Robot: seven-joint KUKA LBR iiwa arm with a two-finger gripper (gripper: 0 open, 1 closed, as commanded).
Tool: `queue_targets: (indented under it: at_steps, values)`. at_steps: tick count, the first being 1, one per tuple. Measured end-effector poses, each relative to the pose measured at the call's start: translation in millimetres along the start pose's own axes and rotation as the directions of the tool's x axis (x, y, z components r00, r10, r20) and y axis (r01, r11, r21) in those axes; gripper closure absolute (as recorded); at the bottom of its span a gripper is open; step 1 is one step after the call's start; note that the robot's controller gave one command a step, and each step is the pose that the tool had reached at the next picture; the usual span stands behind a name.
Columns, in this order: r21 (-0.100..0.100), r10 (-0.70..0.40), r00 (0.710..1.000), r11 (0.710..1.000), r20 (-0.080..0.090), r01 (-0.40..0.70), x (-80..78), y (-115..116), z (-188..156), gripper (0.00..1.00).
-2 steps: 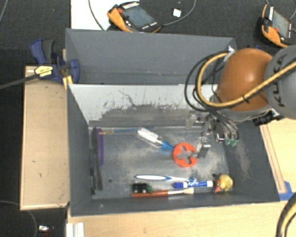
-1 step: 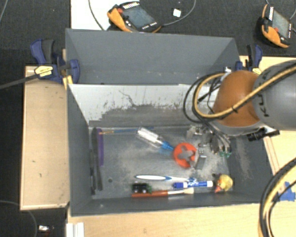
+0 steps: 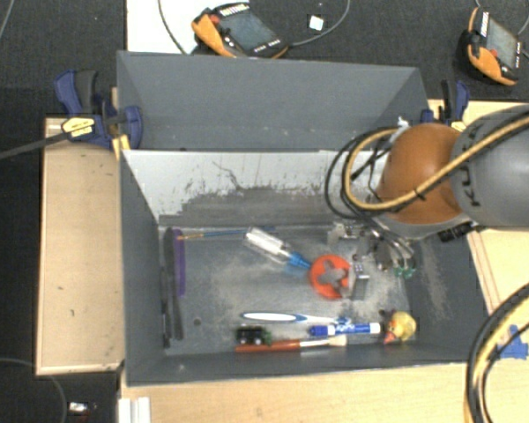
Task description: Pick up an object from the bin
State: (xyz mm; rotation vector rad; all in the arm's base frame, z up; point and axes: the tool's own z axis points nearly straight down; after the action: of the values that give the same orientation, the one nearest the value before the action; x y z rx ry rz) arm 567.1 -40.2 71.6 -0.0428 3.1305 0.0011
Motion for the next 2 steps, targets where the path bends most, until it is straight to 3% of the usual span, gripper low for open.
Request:
queue_targets:
  at_steps: [1, 2]
  values:
    - [0.0, 0.109, 0.994, 0.994, -0.002, -0.109, 1.1, -4.9, -1.0, 0.0]
    - [-0.001, 0.059, 0.998, 0.998, -0.001, -0.059, 0.1, -2.5, -1.3, 0.0]
